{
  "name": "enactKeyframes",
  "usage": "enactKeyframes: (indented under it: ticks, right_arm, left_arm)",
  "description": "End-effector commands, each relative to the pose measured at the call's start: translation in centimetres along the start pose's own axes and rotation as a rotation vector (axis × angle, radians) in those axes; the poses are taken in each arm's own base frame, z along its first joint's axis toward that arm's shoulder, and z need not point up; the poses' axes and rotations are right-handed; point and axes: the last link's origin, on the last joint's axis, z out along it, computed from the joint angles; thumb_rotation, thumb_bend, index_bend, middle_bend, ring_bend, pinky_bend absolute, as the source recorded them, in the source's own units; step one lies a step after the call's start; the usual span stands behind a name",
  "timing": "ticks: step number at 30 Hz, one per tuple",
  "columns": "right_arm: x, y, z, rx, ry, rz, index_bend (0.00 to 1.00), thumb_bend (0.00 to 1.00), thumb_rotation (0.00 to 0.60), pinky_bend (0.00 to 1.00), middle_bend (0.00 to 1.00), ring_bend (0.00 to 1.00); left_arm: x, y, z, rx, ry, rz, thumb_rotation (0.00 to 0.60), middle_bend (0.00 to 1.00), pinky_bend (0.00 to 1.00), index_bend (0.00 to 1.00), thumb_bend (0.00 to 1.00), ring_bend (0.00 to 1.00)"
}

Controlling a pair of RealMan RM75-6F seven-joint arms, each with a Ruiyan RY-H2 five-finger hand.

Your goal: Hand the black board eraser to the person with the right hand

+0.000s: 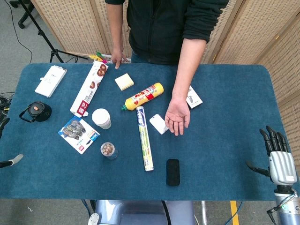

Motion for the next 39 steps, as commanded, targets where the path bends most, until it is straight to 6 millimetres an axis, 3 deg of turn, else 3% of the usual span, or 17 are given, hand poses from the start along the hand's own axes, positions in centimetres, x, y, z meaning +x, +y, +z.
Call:
enactKeyframes:
  ticks: [1,7,10,14,19,29,39]
  right_arm:
    - [0.0,0.0,0.0,0.002,-0.009,0.002,0.00,0.00,0.600,0.00,0.00,0.00]
    - [-0.7,-0.1,-0.6,0.089,-0.149,0.094,0.01,0.00,0.600,0.00,0.00,0.00]
    - [-1.3,0.2,-1.5,0.222,-0.263,0.111,0.10,0.00,0.600,0.00,0.00,0.00]
    - [-2.0,0.6,-1.9,0.464,-0.390,-0.020,0.20,0.00,0.600,0.00,0.04,0.00]
    - [-3.0,-0.4,-1.5,0.689,-0.482,-0.133,0.22,0.00,0.600,0.00,0.06,0.00]
    - [-5.8,-5.6,1.4,1.005,-0.431,-0.349,0.22,0.00,0.600,0.00,0.06,0.00]
    - [-8.4,-8.8,3.4,1.119,-0.379,-0.515,0.22,0.00,0.600,0.00,0.01,0.00]
  left_arm:
    - [0.0,-0.1,-0.1,0.001,-0.001,-0.001,0.600,0.00,0.00,0.00,0.00,0.00]
    - [0.0,-0.1,-0.1,-0.006,-0.007,-0.006,0.600,0.00,0.00,0.00,0.00,0.00]
    - [-0.1,-0.1,0.1,-0.006,-0.012,-0.001,0.600,0.00,0.00,0.00,0.00,0.00]
    - [-0.4,-0.1,0.4,-0.003,-0.020,0.010,0.600,0.00,0.00,0.00,0.00,0.00]
    - [-0.4,0.0,0.5,0.002,-0.016,0.014,0.600,0.00,0.00,0.00,0.00,0.00]
    - [-0.7,0.0,0.6,0.008,-0.026,0.022,0.600,0.00,0.00,0.00,0.00,0.00]
    - [-0.9,0.0,0.8,0.009,-0.033,0.027,0.600,0.00,0.00,0.00,0.00,0.00]
